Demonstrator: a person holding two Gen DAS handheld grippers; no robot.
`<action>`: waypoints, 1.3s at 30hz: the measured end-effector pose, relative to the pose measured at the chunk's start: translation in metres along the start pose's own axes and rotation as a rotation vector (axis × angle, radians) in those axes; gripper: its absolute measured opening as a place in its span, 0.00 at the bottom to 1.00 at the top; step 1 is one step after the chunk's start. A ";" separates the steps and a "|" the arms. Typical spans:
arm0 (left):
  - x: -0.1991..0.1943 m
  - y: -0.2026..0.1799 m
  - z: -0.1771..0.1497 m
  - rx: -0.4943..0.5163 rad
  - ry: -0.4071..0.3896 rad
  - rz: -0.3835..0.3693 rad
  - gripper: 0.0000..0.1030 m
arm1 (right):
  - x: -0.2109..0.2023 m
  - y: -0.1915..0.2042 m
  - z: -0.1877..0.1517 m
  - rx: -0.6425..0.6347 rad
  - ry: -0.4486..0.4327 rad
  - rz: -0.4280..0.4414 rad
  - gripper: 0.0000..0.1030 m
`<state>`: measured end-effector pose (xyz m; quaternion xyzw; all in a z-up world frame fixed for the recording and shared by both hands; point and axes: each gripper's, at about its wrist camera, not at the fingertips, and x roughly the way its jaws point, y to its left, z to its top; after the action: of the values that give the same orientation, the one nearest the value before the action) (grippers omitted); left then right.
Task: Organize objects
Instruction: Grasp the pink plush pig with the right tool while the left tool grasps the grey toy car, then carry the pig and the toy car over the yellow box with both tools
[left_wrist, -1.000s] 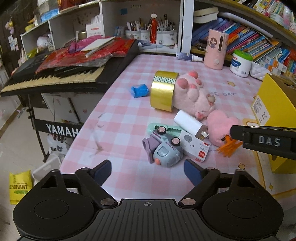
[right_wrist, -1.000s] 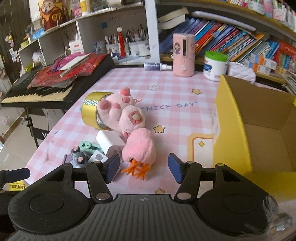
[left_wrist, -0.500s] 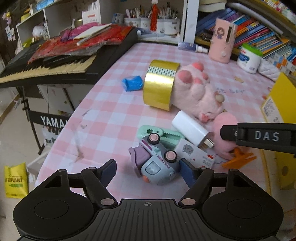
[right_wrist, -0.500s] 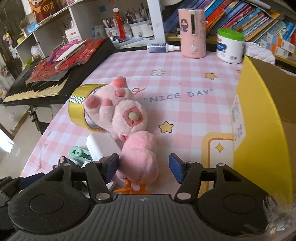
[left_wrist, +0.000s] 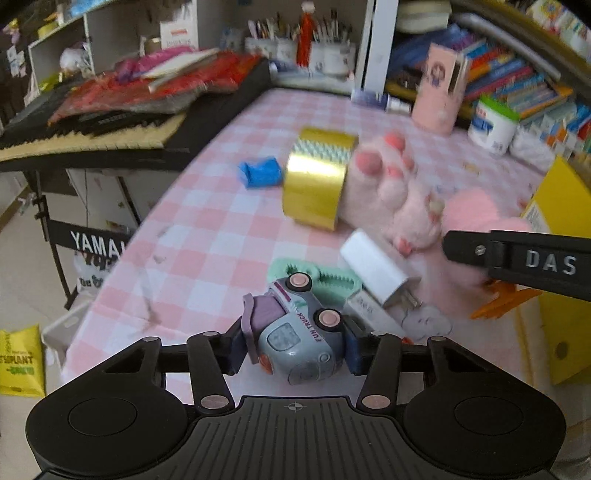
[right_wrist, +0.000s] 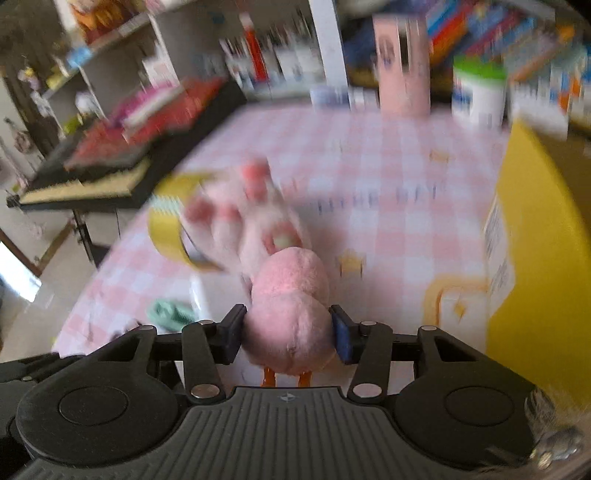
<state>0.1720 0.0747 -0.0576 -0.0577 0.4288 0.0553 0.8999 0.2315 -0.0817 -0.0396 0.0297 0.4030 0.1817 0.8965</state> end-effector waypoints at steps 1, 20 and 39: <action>-0.005 0.001 0.001 -0.002 -0.014 -0.007 0.47 | -0.007 0.003 0.001 -0.018 -0.027 -0.008 0.44; -0.108 0.019 -0.050 0.064 -0.126 -0.210 0.47 | -0.107 0.039 -0.072 -0.022 -0.072 -0.131 0.45; -0.151 -0.032 -0.126 0.328 -0.045 -0.462 0.47 | -0.212 0.032 -0.199 0.247 -0.093 -0.328 0.45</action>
<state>-0.0143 0.0170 -0.0169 -0.0062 0.3874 -0.2204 0.8952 -0.0528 -0.1448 -0.0161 0.0819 0.3799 -0.0190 0.9212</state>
